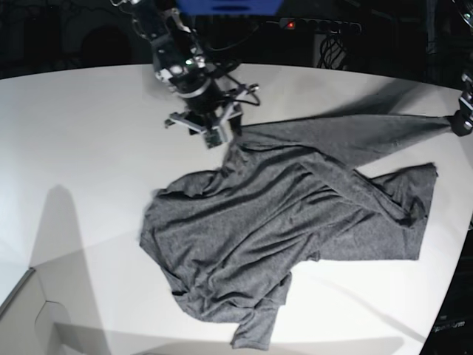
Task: Layout the t-shirt on the table in an organized manner, then fold the t-shirt properly
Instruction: 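Grasp a sleeve with the left gripper and lift it away from the body, then reach the right gripper into the shirt body and pull fabric toward the right arm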
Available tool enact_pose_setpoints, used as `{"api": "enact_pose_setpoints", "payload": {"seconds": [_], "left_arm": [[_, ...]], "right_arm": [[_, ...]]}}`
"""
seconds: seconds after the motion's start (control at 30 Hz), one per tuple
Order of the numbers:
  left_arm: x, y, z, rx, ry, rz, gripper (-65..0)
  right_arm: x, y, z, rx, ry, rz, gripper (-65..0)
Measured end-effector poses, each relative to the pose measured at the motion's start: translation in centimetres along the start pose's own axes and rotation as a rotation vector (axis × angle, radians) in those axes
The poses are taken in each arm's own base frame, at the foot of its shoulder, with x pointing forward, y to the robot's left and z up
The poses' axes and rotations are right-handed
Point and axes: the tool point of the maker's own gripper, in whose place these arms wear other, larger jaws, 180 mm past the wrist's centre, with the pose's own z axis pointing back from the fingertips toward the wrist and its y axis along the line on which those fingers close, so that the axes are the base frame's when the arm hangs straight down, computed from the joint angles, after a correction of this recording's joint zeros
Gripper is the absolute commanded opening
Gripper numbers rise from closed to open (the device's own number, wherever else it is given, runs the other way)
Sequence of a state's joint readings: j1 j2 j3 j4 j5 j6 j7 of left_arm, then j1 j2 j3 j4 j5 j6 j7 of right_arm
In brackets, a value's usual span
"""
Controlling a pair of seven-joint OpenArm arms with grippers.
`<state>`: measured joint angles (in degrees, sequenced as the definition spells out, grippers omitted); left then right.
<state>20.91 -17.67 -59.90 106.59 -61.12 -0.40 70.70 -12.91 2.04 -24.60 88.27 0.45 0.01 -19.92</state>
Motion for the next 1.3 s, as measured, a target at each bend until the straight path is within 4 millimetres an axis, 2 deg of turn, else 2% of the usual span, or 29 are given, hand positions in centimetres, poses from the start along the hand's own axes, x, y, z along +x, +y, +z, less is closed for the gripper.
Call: {"api": "enact_pose_setpoints", "payload": {"seconds": [0.13,0.33,0.53,0.63,0.77,0.9,1.0,1.13,1.3], "left_arm": [[0.0,0.0,0.0,0.001,-0.002,-0.001,-64.9],[0.1,-0.1,0.0,-0.001,-0.004,-0.002,-64.9],[-1.0,-1.0,-0.9,-0.024,0.040,-0.018,-64.9],[-1.2,-1.0,-1.0,-0.026,0.048,-0.019,-64.9],[-1.2,-1.0,-1.0,-0.025,0.047,-0.019,-64.9],[-1.1,-1.0,-0.9,-0.024,0.047,-0.023,-64.9],[-1.0,-1.0,-0.9,-0.024,0.046,-0.027,-64.9],[-1.0,-1.0,-0.9,-0.022,0.048,-0.027,-64.9],[-1.6,-0.9,-1.4,-0.002,0.069,-0.048,-64.9]], "right_arm": [[0.1,-0.9,-0.1,-0.022,-0.002,-0.008,-42.5],[0.6,-0.3,-0.3,-0.012,-0.013,-0.021,-42.7],[0.6,-0.1,-1.5,-0.008,-0.013,-0.019,-43.1],[0.6,-0.1,-1.5,-0.009,-0.015,-0.018,-48.5],[0.6,-0.2,-1.5,-0.009,-0.013,-0.019,-65.0],[1.0,-0.3,-1.0,-0.012,-0.005,-0.018,-65.0],[4.2,-0.5,0.6,-0.017,-0.081,-0.017,-65.0],[10.1,-0.8,2.9,-0.020,-0.211,-0.005,-65.0],[14.0,-0.6,3.9,-0.014,-0.293,0.001,-65.0]]}}
